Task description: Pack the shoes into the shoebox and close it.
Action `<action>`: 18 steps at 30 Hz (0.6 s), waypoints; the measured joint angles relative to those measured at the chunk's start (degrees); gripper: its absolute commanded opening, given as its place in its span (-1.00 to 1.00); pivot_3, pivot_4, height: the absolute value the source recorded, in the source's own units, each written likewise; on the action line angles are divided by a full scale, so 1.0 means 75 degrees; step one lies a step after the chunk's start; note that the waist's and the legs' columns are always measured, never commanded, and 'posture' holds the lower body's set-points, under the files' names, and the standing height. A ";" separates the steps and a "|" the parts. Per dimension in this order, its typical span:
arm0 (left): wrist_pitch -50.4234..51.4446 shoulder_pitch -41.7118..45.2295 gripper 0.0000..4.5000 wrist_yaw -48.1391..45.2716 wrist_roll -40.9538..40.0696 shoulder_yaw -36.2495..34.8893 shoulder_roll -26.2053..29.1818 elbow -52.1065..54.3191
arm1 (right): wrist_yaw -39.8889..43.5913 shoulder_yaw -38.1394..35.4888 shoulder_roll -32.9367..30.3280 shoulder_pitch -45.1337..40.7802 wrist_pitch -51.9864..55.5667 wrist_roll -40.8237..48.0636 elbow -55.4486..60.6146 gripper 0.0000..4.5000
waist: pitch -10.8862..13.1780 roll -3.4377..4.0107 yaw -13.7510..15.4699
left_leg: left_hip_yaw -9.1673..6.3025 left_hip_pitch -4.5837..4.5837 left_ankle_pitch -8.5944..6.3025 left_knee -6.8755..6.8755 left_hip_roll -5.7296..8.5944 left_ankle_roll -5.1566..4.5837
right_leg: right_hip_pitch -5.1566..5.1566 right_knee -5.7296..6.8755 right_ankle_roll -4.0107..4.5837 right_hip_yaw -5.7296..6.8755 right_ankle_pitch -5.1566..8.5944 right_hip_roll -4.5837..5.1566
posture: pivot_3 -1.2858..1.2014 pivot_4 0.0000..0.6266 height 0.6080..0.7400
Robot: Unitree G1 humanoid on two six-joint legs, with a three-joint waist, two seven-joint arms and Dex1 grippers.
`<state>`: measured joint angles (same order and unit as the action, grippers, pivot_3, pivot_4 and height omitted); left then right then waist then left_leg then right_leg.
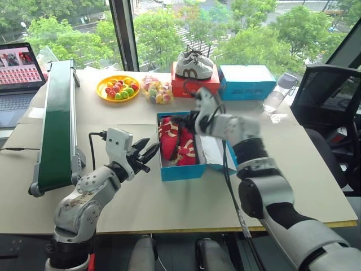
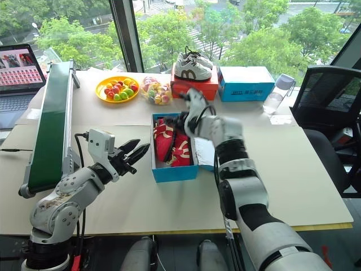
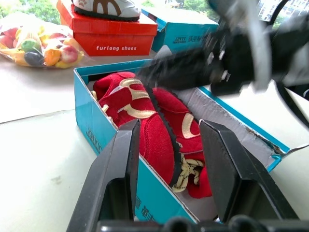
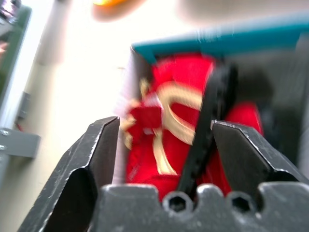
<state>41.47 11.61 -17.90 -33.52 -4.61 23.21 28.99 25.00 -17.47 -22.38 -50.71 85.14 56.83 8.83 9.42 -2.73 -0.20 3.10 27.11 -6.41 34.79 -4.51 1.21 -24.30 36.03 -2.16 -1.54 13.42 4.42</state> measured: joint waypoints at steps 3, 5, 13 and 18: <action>0.0000 0.0082 -0.08 -0.0105 0.0026 -0.0050 0.0067 -0.0151 | 0.0672 0.0838 -0.1310 0.2194 0.0564 0.0363 0.1286 -0.52 | 0.0000 0.0006 0.0029 | 0.0010 0.0006 -0.0006 0.0002 0.0002 0.0009 | -0.0011 -0.0005 0.0040 -0.0009 0.0024 0.0007 | 0.03 -0.52 0.93; 0.0001 0.0140 -0.08 -0.0156 0.0026 -0.0050 0.0074 -0.0201 | 0.0983 0.1649 -0.1883 0.3090 0.0492 0.0241 0.1849 -0.80 | -0.0007 0.0027 -0.0059 | 0.0013 -0.0003 0.0010 0.0005 0.0002 -0.0018 | -0.0016 0.0004 0.0039 -0.0023 0.0022 0.0001 | 0.03 -0.52 0.93; 0.0021 0.0249 -0.08 -0.0327 0.0023 0.0072 0.0118 -0.0242 | 0.0475 0.3626 -0.1911 0.4473 -0.1467 -0.2045 0.1184 -0.99 | -0.0012 0.0022 -0.0107 | 0.0013 -0.0050 0.0000 0.0013 0.0005 -0.0002 | 0.0009 0.0007 0.0009 -0.0051 0.0036 -0.0013 | 0.03 -0.52 0.93; -0.0006 0.0150 -0.08 -0.0712 0.0025 0.0083 0.0468 -0.0220 | -0.1103 0.2521 0.0049 0.4361 -0.2433 -0.2772 -0.0422 -0.99 | -0.0028 0.0001 -0.0106 | 0.0012 -0.0057 -0.0001 0.0014 0.0001 0.0000 | 0.0018 0.0007 0.0002 -0.0063 -0.0002 -0.0027 | 0.03 -0.52 0.93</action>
<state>41.43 12.74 -23.24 -33.34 -3.99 26.72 27.34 16.73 1.43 -22.01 -18.00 66.89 36.04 5.67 9.21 -2.72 -0.99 3.19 26.68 -6.42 34.90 -4.50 1.21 -24.16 36.08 -2.15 -2.01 13.41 4.22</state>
